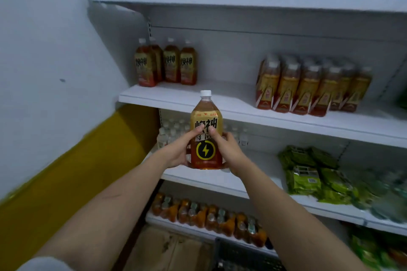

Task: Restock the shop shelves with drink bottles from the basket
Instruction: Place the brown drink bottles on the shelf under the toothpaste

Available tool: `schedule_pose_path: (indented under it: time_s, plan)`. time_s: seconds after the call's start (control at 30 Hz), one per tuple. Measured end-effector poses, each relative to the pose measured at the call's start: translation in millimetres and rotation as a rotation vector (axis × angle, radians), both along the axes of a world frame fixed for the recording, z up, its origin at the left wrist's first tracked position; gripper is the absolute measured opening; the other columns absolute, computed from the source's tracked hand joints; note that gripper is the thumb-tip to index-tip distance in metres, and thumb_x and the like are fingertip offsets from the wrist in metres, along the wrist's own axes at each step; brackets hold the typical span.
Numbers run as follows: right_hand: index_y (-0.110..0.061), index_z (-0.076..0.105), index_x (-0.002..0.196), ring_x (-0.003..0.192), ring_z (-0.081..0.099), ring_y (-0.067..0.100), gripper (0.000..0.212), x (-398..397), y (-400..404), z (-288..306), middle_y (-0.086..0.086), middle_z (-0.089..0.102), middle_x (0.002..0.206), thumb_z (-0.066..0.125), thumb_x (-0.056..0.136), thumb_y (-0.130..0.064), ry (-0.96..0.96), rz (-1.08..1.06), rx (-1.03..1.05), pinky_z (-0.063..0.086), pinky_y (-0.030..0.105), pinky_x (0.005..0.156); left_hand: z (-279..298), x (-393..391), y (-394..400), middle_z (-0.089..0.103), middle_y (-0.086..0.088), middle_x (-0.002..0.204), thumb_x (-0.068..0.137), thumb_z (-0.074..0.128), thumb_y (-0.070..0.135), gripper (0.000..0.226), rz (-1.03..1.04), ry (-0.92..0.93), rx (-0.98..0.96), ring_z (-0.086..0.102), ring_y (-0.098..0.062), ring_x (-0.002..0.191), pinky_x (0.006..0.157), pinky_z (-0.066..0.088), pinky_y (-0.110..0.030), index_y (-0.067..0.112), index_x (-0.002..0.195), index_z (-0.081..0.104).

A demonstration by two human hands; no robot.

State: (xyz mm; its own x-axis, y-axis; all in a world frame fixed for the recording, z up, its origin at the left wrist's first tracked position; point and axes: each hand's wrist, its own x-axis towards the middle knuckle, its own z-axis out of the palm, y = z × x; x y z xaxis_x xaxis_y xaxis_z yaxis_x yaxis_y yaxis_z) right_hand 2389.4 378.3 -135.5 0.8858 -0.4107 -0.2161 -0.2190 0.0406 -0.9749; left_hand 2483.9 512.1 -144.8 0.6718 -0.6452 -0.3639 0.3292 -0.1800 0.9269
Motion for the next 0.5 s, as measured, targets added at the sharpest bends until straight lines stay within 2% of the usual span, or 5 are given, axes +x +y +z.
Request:
schedule_pose_path:
  time_s: [0.17,0.3,0.4,0.5]
  plan:
    - [-0.019,0.041,0.13,0.09,0.062,0.011,0.069,18.5,7.7,32.4,0.002,0.06,0.119,0.062,0.084,-0.065,-0.06,-0.017,-0.014,0.053,0.032,0.067,36.0,21.7,4.2,0.071,-0.005,0.122,0.077,0.061,0.069,0.064,-0.024,-0.054,-0.012,0.063,-0.029,0.116,0.097,0.049,-0.058,0.029,0.128,0.059]
    - [-0.02,0.043,0.128,0.088,0.063,0.011,0.062,23.9,5.9,51.0,0.002,0.06,0.117,0.064,0.085,-0.06,-0.116,-0.054,-0.02,0.051,0.029,0.057,59.9,32.0,-1.6,0.072,-0.004,0.12,0.075,0.063,0.07,0.069,-0.002,-0.081,-0.031,0.064,-0.029,0.115,0.097,0.047,-0.06,0.031,0.131,0.057]
    - [-0.021,0.044,0.127,0.087,0.065,0.012,0.059,23.7,-1.4,56.2,0.005,0.063,0.119,0.065,0.086,-0.059,-0.131,-0.078,-0.024,0.052,0.028,0.056,66.6,34.5,-11.3,0.073,-0.004,0.117,0.082,0.059,0.069,0.061,-0.01,-0.087,-0.04,0.066,-0.028,0.112,0.09,0.051,-0.055,0.031,0.131,0.058]
    - [-0.021,0.045,0.13,0.091,0.067,0.015,0.063,21.9,-18.3,58.1,0.006,0.064,0.12,0.065,0.085,-0.06,-0.133,-0.078,-0.035,0.054,0.031,0.061,66.6,34.1,-29.4,0.073,-0.004,0.118,0.079,0.06,0.069,0.065,-0.009,-0.098,-0.044,0.066,-0.028,0.111,0.083,0.052,-0.051,0.031,0.131,0.057]
